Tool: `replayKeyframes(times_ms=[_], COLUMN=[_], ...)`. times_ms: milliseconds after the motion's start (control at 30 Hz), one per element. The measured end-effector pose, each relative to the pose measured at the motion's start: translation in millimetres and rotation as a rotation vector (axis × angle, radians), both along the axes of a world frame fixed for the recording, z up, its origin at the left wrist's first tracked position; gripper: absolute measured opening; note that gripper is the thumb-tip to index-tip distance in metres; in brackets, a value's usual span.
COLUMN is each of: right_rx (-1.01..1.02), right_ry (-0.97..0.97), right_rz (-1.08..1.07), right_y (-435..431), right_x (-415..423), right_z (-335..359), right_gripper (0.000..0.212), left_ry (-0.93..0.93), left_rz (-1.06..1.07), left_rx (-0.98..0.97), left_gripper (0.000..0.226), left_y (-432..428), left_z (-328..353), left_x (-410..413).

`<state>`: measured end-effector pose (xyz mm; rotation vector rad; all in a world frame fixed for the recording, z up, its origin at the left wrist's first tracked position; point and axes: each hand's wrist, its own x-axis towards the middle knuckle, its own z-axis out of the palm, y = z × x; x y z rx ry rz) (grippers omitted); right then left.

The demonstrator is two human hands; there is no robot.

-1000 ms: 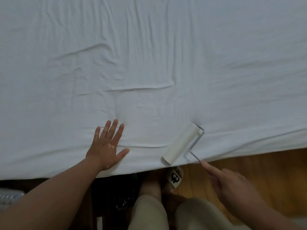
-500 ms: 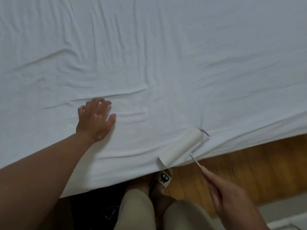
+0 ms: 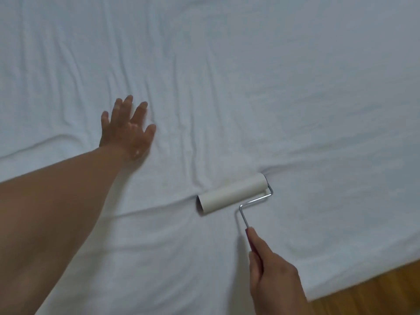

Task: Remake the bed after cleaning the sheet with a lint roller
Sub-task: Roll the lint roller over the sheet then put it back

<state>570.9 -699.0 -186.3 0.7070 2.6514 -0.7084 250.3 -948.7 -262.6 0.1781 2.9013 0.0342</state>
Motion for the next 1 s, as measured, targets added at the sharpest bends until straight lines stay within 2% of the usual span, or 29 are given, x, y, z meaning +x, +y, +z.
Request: replayKeyframes(times_ms=[167, 333, 467, 600, 867, 1000], right_rx=[-0.103, -0.113, -0.037, 0.032, 0.136, 0.124], right_ry=[-0.096, 0.012, 0.113, 0.155, 0.276, 0.178], right_rz=[-0.039, -0.005, 0.049, 0.125, 0.224, 0.275], right_y=[-17.0, -28.3, -31.2, -36.6, -36.9, -38.1], right_x=[-152.5, -294.8, -400.4, -486.1, -639.2, -674.8], right_z=[5.0, 3.9, -6.0, -15.7, 4.0, 2.3], right_gripper=[0.045, 0.04, 0.027, 0.029, 0.031, 0.033], left_ry=[0.005, 0.013, 0.018, 0.139, 0.185, 0.191], left_rz=[0.046, 0.071, 0.116, 0.118, 0.086, 0.076], left_rx=[-0.024, -0.008, 0.029, 0.046, 0.071, 0.073], left_gripper=[0.068, 0.071, 0.075, 0.078, 0.077, 0.077], left_y=[-21.3, -27.3, -26.3, -25.8, -29.4, -30.5], left_z=[-11.9, -17.3, -27.9, -52.3, -79.6, -87.5], left_x=[-63.1, -133.6, -186.0, -191.6, -197.3, -198.5])
